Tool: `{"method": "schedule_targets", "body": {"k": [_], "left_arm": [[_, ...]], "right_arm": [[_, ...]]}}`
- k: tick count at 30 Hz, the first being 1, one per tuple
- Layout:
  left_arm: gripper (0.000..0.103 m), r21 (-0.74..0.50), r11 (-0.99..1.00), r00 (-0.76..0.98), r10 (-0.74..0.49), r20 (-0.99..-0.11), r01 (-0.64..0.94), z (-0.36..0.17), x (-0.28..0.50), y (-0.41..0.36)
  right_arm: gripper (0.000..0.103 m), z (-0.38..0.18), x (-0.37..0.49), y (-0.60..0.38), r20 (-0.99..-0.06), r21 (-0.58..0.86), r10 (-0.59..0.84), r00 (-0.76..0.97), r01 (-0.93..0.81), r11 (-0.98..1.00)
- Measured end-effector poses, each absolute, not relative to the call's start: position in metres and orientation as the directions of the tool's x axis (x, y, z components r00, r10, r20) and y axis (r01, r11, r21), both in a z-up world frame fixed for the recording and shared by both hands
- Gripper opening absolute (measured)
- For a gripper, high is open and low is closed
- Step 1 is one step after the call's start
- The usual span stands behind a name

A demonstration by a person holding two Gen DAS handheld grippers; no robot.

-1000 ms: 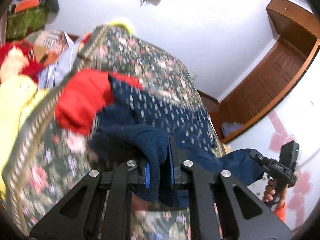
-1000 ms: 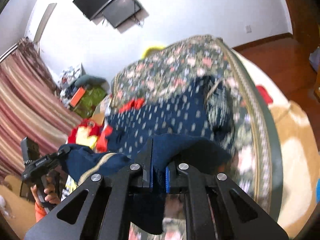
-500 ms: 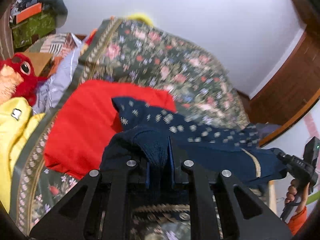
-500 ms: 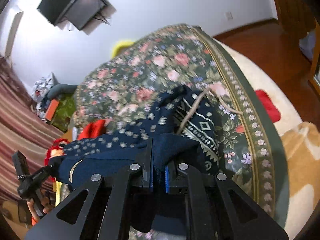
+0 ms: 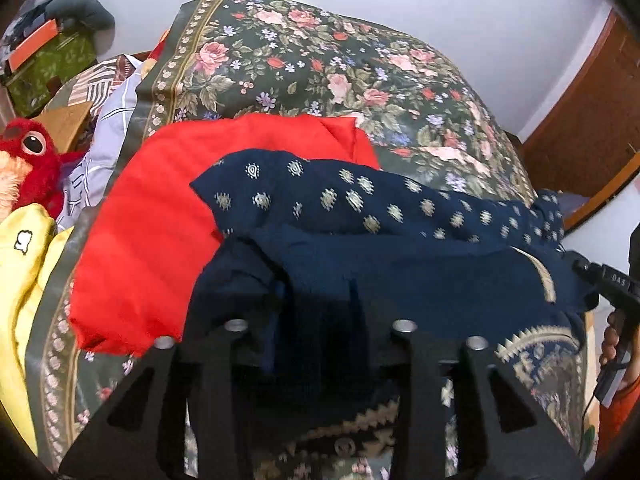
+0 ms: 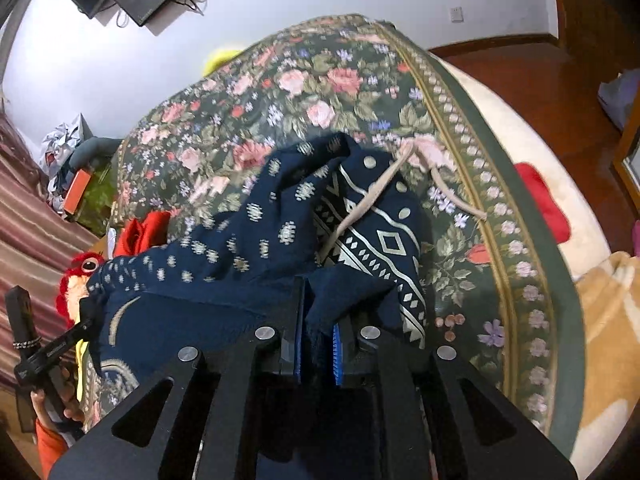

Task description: Fold large clothes

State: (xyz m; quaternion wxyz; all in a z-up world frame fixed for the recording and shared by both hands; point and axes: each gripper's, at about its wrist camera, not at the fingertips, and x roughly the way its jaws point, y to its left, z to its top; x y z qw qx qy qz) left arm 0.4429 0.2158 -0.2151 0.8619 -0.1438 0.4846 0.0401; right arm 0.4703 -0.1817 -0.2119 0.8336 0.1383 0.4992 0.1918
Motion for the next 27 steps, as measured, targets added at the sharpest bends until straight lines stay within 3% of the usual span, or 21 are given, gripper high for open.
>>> {"method": "schedule_targets", "body": {"k": [3, 8, 17, 27], "left_arm": [[0.054, -0.171, 0.963, 0.527, -0.038, -0.849, -0.206, -0.203, 0.432, 0.215], [0.061, -0.157, 0.965, 0.568, -0.009, -0.823, -0.213, -0.178, 0.401, 0.221], [0.061, -0.142, 0.978, 0.544, -0.036, -0.838, -0.156, -0.178, 0.367, 0.203], [0.061, -0.109, 0.992, 0.505, -0.066, -0.861, -0.057, -0.203, 0.386, 0.164]], "right_arm": [[0.014, -0.194, 0.457, -0.180, -0.786, 0.355, 0.417, 0.456, -0.219, 0.909], [0.034, -0.163, 0.426, -0.182, -0.765, 0.230, 0.343, 0.545, -0.266, 0.936], [0.039, -0.147, 0.384, -0.178, -0.752, 0.228, 0.389, 0.532, -0.344, 0.911], [0.040, -0.192, 0.393, -0.141, -0.811, 0.224, 0.395, 0.432, -0.394, 0.891]]}}
